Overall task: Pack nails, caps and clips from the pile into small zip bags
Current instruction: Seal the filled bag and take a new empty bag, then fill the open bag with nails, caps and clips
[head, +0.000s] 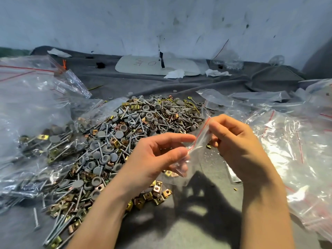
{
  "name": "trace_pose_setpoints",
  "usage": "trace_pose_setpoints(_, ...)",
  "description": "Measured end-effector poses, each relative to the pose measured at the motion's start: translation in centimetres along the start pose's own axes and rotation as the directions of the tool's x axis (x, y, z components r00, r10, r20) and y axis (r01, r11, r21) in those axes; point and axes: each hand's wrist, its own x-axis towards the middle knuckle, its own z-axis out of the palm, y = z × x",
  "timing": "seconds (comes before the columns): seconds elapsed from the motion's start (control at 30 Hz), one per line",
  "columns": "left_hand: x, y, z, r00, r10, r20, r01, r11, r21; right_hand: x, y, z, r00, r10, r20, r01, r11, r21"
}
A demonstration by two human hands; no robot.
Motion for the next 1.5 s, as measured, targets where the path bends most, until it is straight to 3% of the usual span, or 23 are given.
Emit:
trace_pose_setpoints(0.3, -0.1, 0.3, 0.0, 0.996, -0.023, 0.085, 0.024, 1.0, -0.011, 0.2, 0.3, 0.1, 0.998, -0.054, 0.04, 0.054, 0.999, -0.008)
trace_pose_setpoints(0.57, -0.3, 0.6, 0.0, 0.987, -0.065, 0.148, 0.052, 0.995, 0.087, 0.3, 0.2, 0.3, 0.993, -0.114, -0.007, 0.113, 0.99, -0.089)
trace_pose_setpoints(0.7, -0.2, 0.4, 0.0, 0.993, 0.02, 0.119, -0.042, 0.98, 0.192, 0.0, -0.6, 0.4, 0.994, -0.079, -0.073, 0.065, 0.982, -0.175)
trace_pose_setpoints(0.8, -0.1, 0.4, -0.2, 0.993, 0.108, 0.054, -0.113, 0.987, 0.11, -0.4, -1.6, 0.3, 0.996, 0.0, -0.088, -0.027, 0.953, -0.303)
trace_pose_setpoints(0.93, -0.2, 0.3, -0.4, 0.986, 0.119, 0.12, -0.113, 0.992, -0.058, -0.8, -2.8, 1.0, 0.992, 0.032, -0.119, -0.073, 0.932, -0.354)
trace_pose_setpoints(1.03, 0.0, 0.3, -0.3, 0.989, 0.113, 0.092, -0.101, 0.987, -0.128, -1.1, -3.4, 0.9, 0.991, 0.05, -0.126, -0.09, 0.935, -0.343)
trace_pose_setpoints(1.17, 0.1, 0.5, -0.8, 0.981, 0.14, 0.134, -0.095, 0.95, -0.296, -1.9, -4.1, 0.3, 0.99, 0.133, 0.04, -0.114, 0.943, -0.314)
trace_pose_setpoints(1.3, 0.0, 0.4, -0.9, 0.979, 0.103, 0.175, -0.033, 0.931, -0.364, -1.6, -3.6, 0.1, 0.983, 0.181, 0.037, -0.175, 0.977, -0.123)
trace_pose_setpoints(1.37, 0.0, 0.2, -0.9, 0.989, 0.065, 0.131, -0.035, 0.975, -0.221, -1.4, -3.3, 0.1, 0.979, 0.202, 0.028, -0.203, 0.979, 0.026)
trace_pose_setpoints(1.43, 0.1, -0.2, -0.6, 0.995, 0.077, 0.063, -0.085, 0.987, 0.134, -1.2, -3.0, 0.0, 0.98, 0.197, 0.007, -0.197, 0.978, 0.067)
trace_pose_setpoints(1.5, 0.3, -0.7, -0.2, 0.99, 0.131, 0.047, -0.137, 0.86, 0.491, -1.1, -2.7, 0.0, 0.984, 0.172, -0.05, -0.171, 0.985, 0.032)
